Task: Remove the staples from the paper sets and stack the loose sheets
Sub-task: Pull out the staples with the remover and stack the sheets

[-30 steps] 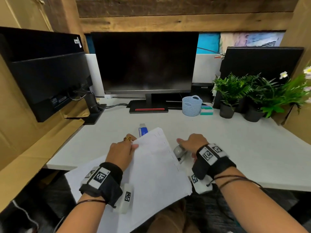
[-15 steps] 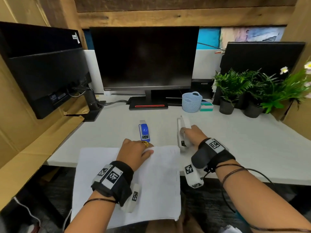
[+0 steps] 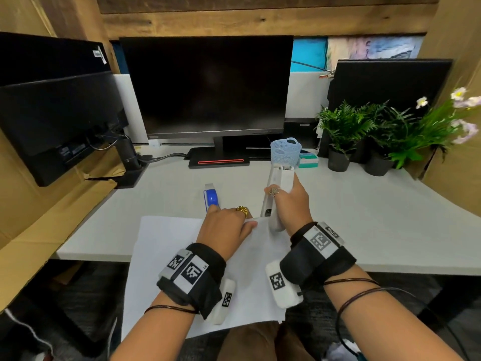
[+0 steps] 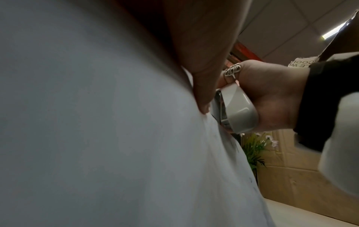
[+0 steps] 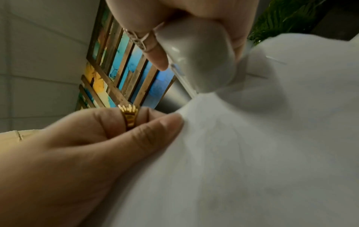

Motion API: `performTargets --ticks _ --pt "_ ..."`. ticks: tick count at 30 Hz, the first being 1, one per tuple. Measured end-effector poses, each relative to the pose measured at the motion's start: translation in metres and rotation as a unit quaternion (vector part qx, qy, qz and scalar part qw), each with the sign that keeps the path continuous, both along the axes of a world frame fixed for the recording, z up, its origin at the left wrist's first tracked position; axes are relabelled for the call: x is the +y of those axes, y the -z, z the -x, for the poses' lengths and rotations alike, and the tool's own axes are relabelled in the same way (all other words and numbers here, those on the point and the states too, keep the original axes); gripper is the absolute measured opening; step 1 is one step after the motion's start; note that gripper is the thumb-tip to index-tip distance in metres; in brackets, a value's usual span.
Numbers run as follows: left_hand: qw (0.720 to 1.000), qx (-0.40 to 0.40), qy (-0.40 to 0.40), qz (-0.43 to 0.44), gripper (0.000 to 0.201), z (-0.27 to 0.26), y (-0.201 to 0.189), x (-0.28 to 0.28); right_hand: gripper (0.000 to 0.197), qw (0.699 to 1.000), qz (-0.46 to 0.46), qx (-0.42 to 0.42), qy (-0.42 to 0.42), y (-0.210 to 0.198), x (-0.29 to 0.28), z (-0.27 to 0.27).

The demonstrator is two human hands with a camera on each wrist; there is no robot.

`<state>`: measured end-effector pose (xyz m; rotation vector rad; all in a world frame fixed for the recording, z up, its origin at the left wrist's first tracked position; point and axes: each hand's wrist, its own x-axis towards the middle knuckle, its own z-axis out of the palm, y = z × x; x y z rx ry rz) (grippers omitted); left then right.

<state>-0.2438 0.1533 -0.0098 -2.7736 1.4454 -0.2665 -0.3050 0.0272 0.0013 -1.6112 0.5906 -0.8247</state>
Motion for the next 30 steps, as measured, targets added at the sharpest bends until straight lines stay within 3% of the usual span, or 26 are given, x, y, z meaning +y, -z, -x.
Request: performTargets --ticks 3,5,13,15,18,19,24,30 --pt "1.0 0.004 -0.003 -0.004 0.038 0.001 0.0 -0.001 0.03 1.0 -0.018 -0.015 0.014 0.004 0.002 0.0" --pt "1.0 0.011 -0.001 -0.006 0.041 0.001 0.002 -0.002 0.013 0.999 -0.032 -0.022 0.016 0.005 0.005 -0.001" --pt "0.998 0.048 0.026 0.015 0.041 0.004 0.007 -0.001 0.021 0.996 -0.09 -0.014 0.024 0.012 0.003 -0.006" --pt "0.998 0.049 0.033 0.02 0.039 0.004 0.007 0.001 0.035 0.994 -0.112 0.005 0.017 0.014 0.001 -0.009" --pt "0.998 0.046 0.041 0.022 0.036 0.002 0.009 0.002 0.111 0.981 -0.189 0.046 0.005 0.039 -0.016 -0.026" --pt "0.997 0.051 0.04 0.028 0.036 0.001 0.009 0.002 0.121 0.977 -0.205 0.053 -0.004 0.049 -0.025 -0.033" --pt "0.997 0.052 0.048 0.038 0.038 0.002 0.01 0.001 0.104 0.976 -0.218 0.026 0.013 0.038 -0.022 -0.03" --pt "0.997 0.043 0.049 0.028 0.04 0.003 0.012 0.002 0.123 0.978 -0.206 0.02 0.038 0.051 -0.022 -0.037"
